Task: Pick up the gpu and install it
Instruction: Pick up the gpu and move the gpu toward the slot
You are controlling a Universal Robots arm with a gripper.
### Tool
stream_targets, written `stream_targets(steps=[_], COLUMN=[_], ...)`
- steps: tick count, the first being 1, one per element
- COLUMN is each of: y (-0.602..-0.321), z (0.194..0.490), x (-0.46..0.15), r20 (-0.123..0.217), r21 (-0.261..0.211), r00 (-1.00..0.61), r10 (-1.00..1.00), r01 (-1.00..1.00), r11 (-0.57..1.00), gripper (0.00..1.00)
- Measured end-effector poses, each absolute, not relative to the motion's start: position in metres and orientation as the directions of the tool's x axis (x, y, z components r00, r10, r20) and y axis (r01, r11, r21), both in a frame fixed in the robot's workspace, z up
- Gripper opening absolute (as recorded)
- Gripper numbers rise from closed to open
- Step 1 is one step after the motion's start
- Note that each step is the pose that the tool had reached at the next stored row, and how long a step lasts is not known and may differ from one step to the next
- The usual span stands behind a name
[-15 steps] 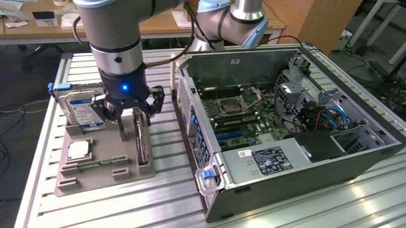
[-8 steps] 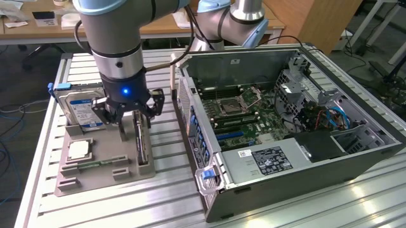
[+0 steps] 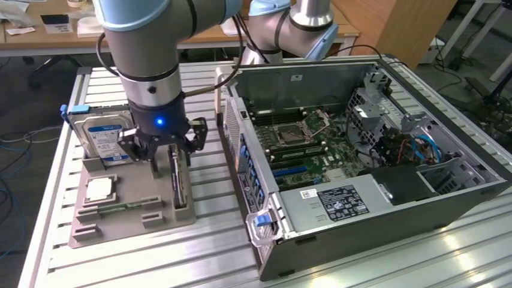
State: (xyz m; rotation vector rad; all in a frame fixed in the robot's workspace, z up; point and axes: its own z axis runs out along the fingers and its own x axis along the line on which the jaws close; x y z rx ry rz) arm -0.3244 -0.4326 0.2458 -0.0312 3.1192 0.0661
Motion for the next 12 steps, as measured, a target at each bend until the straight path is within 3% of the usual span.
stream_targets(steps=[12], y=[-0.434], z=[0.227], x=[-0.324], r20=[-0.022], r21=[0.042], r00=[-1.000], r10=[-0.019], r01=[-0.020], r11=[0.999], gripper=[0.65])
